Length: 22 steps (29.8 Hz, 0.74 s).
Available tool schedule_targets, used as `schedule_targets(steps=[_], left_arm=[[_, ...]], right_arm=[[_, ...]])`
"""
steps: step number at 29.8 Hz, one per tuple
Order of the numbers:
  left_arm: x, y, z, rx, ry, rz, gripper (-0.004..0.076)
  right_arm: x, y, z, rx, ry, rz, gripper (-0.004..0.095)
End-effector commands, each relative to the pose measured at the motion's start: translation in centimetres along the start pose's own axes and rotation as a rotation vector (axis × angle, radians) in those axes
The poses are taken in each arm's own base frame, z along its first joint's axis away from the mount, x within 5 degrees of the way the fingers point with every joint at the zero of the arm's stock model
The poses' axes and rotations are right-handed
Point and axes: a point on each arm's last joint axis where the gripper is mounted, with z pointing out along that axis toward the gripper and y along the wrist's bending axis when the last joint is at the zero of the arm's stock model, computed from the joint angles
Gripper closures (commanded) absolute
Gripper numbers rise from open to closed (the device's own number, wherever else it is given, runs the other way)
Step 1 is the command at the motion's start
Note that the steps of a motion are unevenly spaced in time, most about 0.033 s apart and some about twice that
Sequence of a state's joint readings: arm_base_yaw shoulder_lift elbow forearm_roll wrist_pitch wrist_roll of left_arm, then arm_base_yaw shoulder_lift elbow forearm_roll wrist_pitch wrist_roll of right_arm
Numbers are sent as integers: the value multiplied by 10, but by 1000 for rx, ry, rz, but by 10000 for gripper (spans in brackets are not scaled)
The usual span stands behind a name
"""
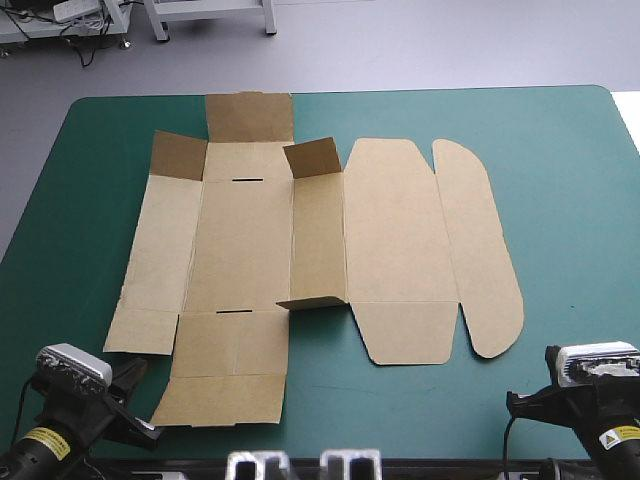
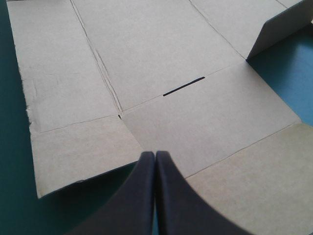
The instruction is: Fold the box
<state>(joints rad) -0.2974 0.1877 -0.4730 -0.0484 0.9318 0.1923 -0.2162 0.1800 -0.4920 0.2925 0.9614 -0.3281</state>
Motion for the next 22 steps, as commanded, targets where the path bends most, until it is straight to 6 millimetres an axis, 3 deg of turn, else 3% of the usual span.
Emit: schedule_targets(steps=[1,15,22], left_arm=[[-12,1,-3,0,-79,-5,733],[-12,3,-3,-17,-71,13,733],[-26,3,-16,-10,-114,0,733]], right_arm=[[-12,0,-4,2,-71,-3,921],[-12,-1,-4,7,-73,-5,921],[-12,-1,-4,8,-77,-5,921]])
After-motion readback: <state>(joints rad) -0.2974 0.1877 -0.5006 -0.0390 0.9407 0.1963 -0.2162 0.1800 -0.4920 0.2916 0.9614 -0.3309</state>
